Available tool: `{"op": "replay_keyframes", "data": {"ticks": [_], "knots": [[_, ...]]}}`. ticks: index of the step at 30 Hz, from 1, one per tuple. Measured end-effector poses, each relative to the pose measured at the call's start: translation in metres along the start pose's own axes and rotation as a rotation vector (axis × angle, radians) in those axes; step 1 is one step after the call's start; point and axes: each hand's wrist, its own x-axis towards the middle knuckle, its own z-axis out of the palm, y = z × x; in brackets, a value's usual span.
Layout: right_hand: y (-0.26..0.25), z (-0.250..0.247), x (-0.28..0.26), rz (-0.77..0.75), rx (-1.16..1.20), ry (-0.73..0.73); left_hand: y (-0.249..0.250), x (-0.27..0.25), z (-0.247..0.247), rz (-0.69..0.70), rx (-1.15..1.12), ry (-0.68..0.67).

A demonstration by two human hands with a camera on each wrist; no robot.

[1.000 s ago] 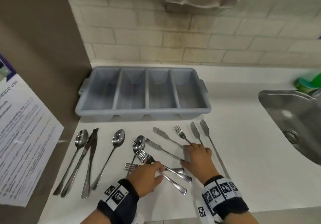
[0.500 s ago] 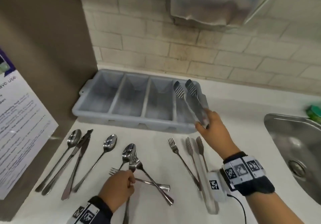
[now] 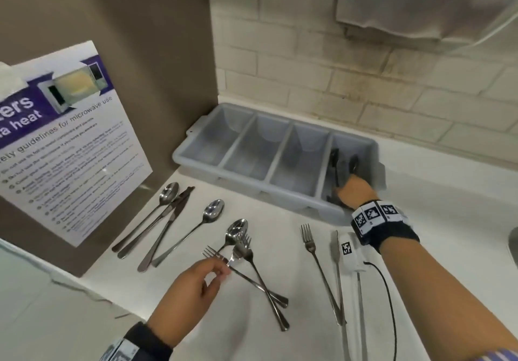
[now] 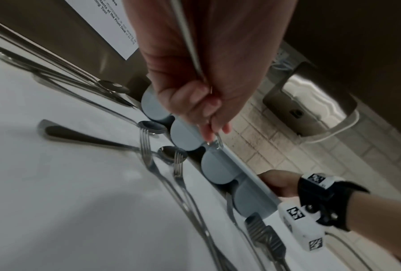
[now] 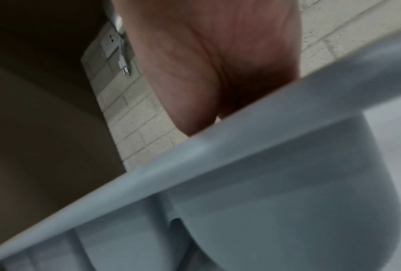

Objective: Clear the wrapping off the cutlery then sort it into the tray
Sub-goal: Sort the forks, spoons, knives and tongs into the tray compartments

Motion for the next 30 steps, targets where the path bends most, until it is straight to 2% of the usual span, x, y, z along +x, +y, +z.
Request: {"op": "replay_keyframes", "data": {"ticks": [2, 4, 6, 7, 9, 11, 13, 17, 21, 23, 26, 30], "knots": [[0.002, 0.000, -0.013, -0.098, -0.028, 0.174, 0.010, 0.001, -0.009, 0.042, -0.038, -0.075], [0.005, -0.002, -0.047, -0.192, 0.061, 0.379, 0.023, 0.012, -0.019, 0.097, -0.052, -0.149], [0.011, 0.003, -0.091, -0.241, 0.179, 0.463, 0.041, 0.032, -0.023, 0.158, -0.050, -0.185], [0.015, 0.009, -0.113, -0.264, 0.217, 0.430, 0.052, 0.045, -0.023, 0.182, -0.060, -0.188], [0.023, 0.030, -0.150, -0.277, 0.259, 0.241, 0.076, 0.076, -0.017, 0.194, -0.045, -0.150], [0.030, 0.054, -0.174, -0.235, 0.258, 0.093, 0.093, 0.117, -0.004, 0.232, 0.076, -0.100], [0.033, 0.073, -0.186, -0.203, 0.224, 0.005, 0.104, 0.161, 0.015, 0.233, 0.166, -0.117], [0.030, 0.095, -0.194, -0.066, 0.113, -0.102, 0.105, 0.235, 0.061, 0.089, 0.395, -0.258], [0.023, 0.104, -0.196, 0.043, -0.030, -0.090, 0.083, 0.286, 0.090, 0.046, 0.501, -0.425], [0.020, 0.108, -0.195, 0.065, -0.118, 0.009, 0.086, 0.288, 0.091, 0.036, 0.455, -0.480], [0.017, 0.112, -0.198, 0.123, -0.067, 0.046, 0.095, 0.275, 0.081, 0.024, 0.337, -0.477], [0.018, 0.123, -0.198, 0.098, -0.014, -0.047, 0.099, 0.253, 0.053, 0.054, -0.005, -0.417]]}}
